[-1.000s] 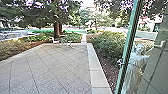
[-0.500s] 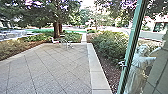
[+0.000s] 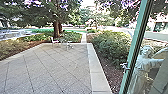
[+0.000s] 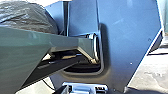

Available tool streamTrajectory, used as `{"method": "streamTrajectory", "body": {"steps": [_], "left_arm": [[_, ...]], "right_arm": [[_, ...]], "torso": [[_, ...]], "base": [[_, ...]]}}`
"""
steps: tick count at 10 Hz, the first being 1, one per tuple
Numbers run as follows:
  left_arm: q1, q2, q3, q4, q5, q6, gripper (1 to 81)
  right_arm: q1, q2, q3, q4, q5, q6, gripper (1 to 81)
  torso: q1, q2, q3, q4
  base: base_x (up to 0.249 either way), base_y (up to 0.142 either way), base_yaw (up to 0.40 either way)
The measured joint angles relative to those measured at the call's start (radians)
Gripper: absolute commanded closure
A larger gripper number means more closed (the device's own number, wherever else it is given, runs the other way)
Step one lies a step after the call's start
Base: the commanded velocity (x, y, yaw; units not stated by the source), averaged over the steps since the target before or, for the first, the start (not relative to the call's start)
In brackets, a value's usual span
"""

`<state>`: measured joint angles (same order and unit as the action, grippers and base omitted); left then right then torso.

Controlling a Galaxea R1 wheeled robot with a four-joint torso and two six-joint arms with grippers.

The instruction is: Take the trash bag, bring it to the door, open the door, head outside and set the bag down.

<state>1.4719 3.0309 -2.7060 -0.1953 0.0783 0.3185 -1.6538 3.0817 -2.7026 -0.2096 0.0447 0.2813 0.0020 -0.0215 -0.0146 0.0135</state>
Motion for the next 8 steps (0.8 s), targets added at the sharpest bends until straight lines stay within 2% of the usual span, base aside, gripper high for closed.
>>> {"method": "streamTrajectory", "body": {"steps": [8], "left_arm": [[0.003, 0.000, 0.000, 0.000, 0.001, 0.000, 81.1]], "right_arm": [[-0.001, 0.000, 0.000, 0.001, -0.002, 0.002, 1.0]], "torso": [[0.000, 0.000, 0.000, 0.000]], "base": [[0.128, 0.000, 0.000]]}}
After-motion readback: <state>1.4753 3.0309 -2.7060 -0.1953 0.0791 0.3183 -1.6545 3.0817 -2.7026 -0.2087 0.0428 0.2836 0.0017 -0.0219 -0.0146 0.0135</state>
